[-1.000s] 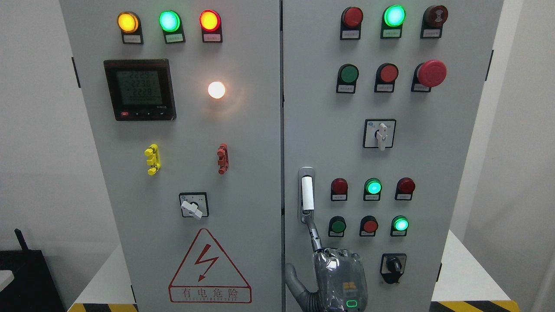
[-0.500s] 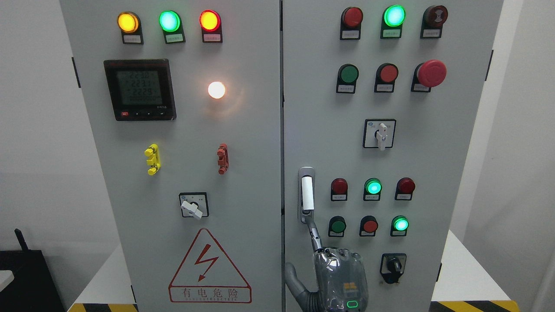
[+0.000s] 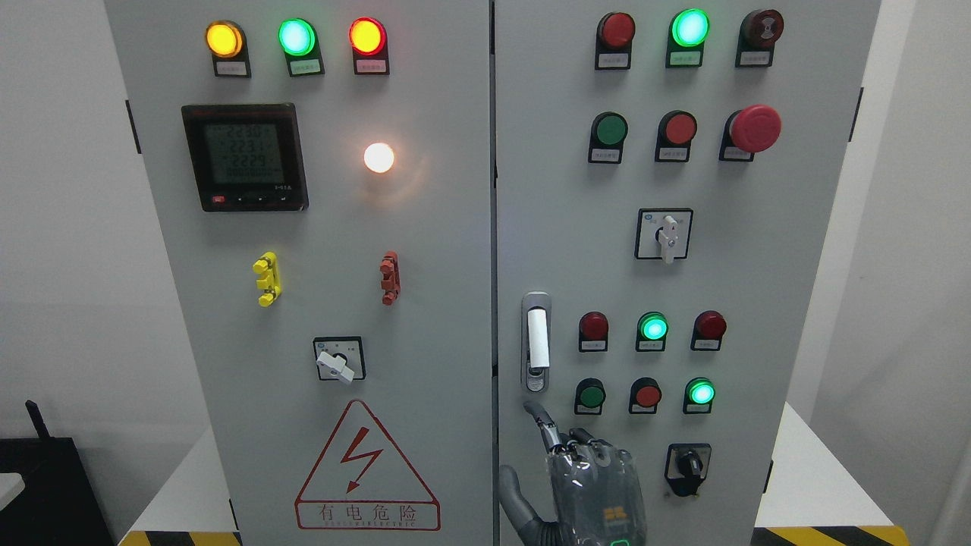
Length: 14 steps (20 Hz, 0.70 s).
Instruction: Release door handle
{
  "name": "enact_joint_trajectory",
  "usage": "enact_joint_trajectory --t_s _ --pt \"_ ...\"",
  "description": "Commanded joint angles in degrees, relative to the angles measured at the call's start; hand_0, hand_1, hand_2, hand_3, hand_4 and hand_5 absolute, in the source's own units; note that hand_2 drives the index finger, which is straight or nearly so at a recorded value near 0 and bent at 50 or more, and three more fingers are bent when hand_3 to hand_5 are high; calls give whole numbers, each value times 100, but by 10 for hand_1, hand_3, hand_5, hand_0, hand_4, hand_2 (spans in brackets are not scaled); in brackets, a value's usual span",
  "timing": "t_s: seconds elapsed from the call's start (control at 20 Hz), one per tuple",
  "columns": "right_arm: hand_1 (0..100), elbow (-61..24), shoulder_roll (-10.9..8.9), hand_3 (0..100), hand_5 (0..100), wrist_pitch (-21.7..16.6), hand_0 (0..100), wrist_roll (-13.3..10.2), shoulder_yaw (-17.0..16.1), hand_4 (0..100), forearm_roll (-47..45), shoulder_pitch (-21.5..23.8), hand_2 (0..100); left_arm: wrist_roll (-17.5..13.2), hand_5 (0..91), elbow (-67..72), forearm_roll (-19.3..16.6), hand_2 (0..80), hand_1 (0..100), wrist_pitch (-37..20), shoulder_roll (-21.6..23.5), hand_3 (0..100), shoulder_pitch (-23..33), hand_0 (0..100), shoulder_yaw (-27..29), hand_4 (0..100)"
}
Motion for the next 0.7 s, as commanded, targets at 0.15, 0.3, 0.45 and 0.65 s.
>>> enact_joint_trajectory --t_s 0.15,0.3,0.45,0.65 --pt "626 -468 -141 729 654 -141 272 -216 -273 613 0 165 556 -4 0 114 0 0 389 4 0 0 0 120 -79 0" --pt "633 -521 -106 699 643 -141 231 -207 -299 604 0 112 527 -4 0 114 0 0 389 4 0 0 0 120 -79 0" --pt "633 -521 -62 679 634 -185 209 -234 -308 595 -26 68 508 -4 0 114 0 0 389 4 0 0 0 120 -79 0" --pt "519 -504 -44 758 714 -211 208 -225 -308 654 -140 -63 599 -4 0 114 0 0 389 4 0 0 0 120 -79 0"
